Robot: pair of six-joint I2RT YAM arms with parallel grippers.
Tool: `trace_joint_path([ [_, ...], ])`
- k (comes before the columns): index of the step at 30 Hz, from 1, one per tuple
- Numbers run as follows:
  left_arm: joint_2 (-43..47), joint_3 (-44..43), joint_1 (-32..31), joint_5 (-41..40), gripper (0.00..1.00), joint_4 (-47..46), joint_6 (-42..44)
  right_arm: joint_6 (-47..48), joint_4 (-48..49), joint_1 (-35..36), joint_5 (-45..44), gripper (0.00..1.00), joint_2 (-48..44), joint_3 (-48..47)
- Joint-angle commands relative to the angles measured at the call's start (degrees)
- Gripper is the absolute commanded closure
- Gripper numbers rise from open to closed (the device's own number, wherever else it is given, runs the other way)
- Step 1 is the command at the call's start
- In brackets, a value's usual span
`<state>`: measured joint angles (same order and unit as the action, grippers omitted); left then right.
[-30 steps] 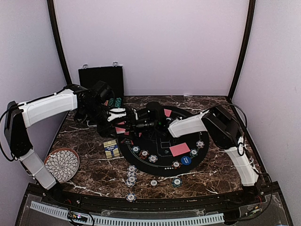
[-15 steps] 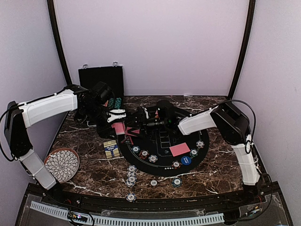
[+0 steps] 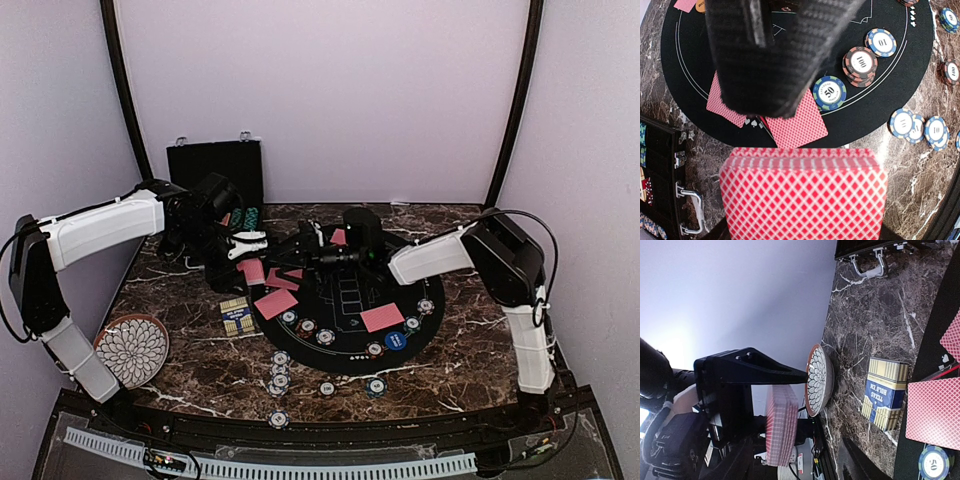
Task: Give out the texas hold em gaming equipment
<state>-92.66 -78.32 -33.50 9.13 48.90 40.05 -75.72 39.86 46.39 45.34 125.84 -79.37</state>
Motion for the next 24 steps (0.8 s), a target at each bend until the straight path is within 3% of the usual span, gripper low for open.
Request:
trace_joint_path([
  [1,2.45,0.29,0.11,0.21,1.00,-0.39,0.37,4.46,-2.62,-0.10,-0.64,0.40,-3.57,1.64],
  [6,3.02,1.06,0.14,-0.40,1.00,-0.56,0.53,19.64,-23.87,-1.05,-7.05,0.34,-4.33,-0.59],
  [9,3.54,1.95,0.19,-0.80,1.00,-0.69,0.67,24.15,-31.48,-1.87,-9.39,0.34,-3.40,-1.66],
  [15,4.03,2.30,0.27,-0.94,1.00,-0.99,0.70,26.32,-34.55,-3.46,-10.14,0.35,-0.76,-2.32],
  [24,3.67,1.60,0.28,-1.02,1.00,-0.74,0.82,28.51,-38.70,-3.77,-8.85,0.36,6.45,-10.50],
])
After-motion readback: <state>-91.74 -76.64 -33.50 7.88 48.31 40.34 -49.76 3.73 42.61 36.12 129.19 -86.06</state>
